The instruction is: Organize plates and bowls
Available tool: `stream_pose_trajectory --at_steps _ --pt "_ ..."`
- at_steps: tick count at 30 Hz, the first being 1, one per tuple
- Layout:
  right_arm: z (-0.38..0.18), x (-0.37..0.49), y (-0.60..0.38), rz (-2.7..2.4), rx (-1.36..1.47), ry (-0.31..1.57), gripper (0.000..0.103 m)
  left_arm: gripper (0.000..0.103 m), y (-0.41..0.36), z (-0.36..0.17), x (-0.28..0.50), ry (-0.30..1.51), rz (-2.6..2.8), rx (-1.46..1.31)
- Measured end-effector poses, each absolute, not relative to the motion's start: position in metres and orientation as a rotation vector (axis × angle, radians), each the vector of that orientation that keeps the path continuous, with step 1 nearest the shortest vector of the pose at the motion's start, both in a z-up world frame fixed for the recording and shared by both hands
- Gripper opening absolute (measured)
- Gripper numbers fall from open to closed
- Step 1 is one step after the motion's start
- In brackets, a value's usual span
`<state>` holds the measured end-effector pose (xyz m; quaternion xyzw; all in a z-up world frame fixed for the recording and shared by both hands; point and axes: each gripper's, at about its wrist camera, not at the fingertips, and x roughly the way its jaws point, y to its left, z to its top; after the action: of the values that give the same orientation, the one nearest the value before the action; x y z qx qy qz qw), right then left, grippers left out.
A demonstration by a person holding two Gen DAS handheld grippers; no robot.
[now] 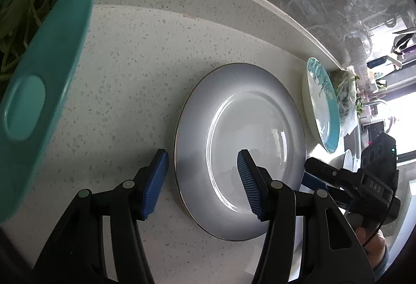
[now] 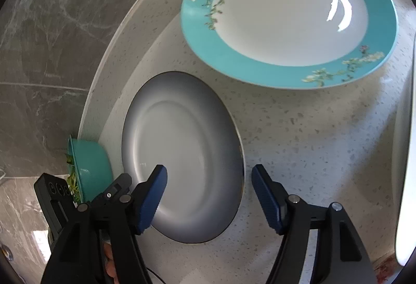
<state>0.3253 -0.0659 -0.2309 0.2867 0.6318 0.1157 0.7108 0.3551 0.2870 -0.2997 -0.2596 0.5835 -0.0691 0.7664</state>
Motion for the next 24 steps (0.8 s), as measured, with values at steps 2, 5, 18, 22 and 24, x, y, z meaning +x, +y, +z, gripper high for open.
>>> stream_pose_trajectory --at_steps 2,5,18,22,24 --pt "-0.23 0.325 -0.065 0.261 0.625 1.407 0.064 0.048 0.287 -0.3 0.358 1.27 -0.144 -0.559" --pt "-0.23 0.325 -0.062 0.257 0.584 1.419 0.053 0.037 0.286 -0.301 0.363 1.272 -0.144 -0.548" --pt "-0.233 0.329 -0.069 0.22 0.537 1.437 0.02 0.019 0.304 -0.301 0.356 1.275 -0.117 -0.532" --pt "-0.231 0.328 -0.068 0.228 0.501 1.426 0.02 0.019 0.306 -0.302 0.355 1.264 -0.095 -0.558" --pt "-0.231 0.327 -0.067 0.231 0.489 1.418 0.02 0.019 0.303 -0.301 0.354 1.262 -0.094 -0.536"
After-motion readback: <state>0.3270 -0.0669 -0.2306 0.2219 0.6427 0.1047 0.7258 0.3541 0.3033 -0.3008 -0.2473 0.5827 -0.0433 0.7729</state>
